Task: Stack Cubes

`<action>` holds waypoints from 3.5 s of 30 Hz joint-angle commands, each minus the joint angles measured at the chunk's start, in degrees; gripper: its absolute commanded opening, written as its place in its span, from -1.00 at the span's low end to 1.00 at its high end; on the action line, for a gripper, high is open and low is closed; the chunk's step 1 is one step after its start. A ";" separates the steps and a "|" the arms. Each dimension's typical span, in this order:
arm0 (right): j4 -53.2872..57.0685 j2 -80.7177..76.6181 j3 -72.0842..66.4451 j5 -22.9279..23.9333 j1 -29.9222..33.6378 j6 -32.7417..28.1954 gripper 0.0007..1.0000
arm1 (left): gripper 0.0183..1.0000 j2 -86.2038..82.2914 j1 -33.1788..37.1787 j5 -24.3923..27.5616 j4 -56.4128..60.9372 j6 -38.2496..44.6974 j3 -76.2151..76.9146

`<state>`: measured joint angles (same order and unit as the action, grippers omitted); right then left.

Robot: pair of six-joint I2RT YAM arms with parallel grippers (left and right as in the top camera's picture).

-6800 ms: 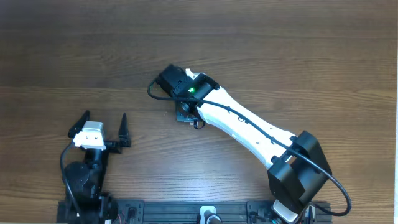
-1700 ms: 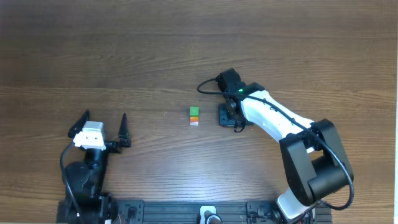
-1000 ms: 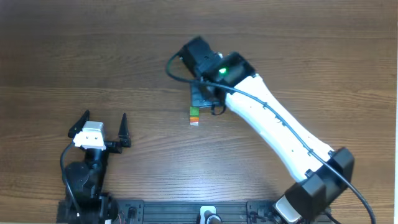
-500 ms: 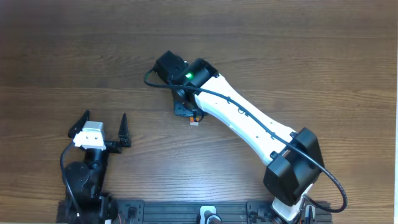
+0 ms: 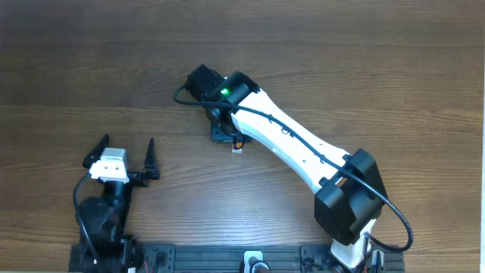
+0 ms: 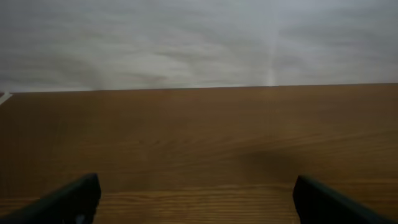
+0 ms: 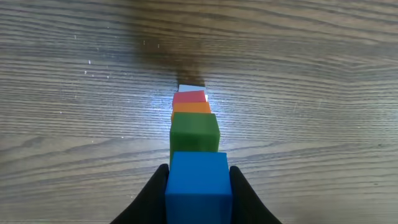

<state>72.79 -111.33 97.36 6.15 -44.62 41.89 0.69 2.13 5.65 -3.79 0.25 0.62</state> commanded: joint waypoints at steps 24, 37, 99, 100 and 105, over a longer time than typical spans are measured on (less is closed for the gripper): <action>-1.75 -1.97 1.14 0.33 1.14 2.47 -0.98 | 1.00 -0.33 0.39 0.52 -0.02 0.85 -0.31; -1.84 -1.97 1.14 0.31 1.14 2.47 0.07 | 1.00 -0.31 0.39 0.52 -0.04 0.85 -0.31; -64.61 97.04 -81.96 -1.86 40.13 -38.71 0.98 | 1.00 -0.33 0.39 0.52 -0.04 0.85 -0.31; -64.72 98.64 -82.99 -1.86 40.13 -38.69 0.98 | 1.00 -0.33 0.39 0.52 -0.04 0.83 -0.31; -64.78 105.92 -86.51 -1.86 40.13 -38.71 0.98 | 1.00 -0.33 0.39 0.52 -0.04 0.85 -0.31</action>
<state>8.51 -9.02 12.56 4.95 -4.12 3.22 0.64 2.24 5.80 -3.77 0.25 0.62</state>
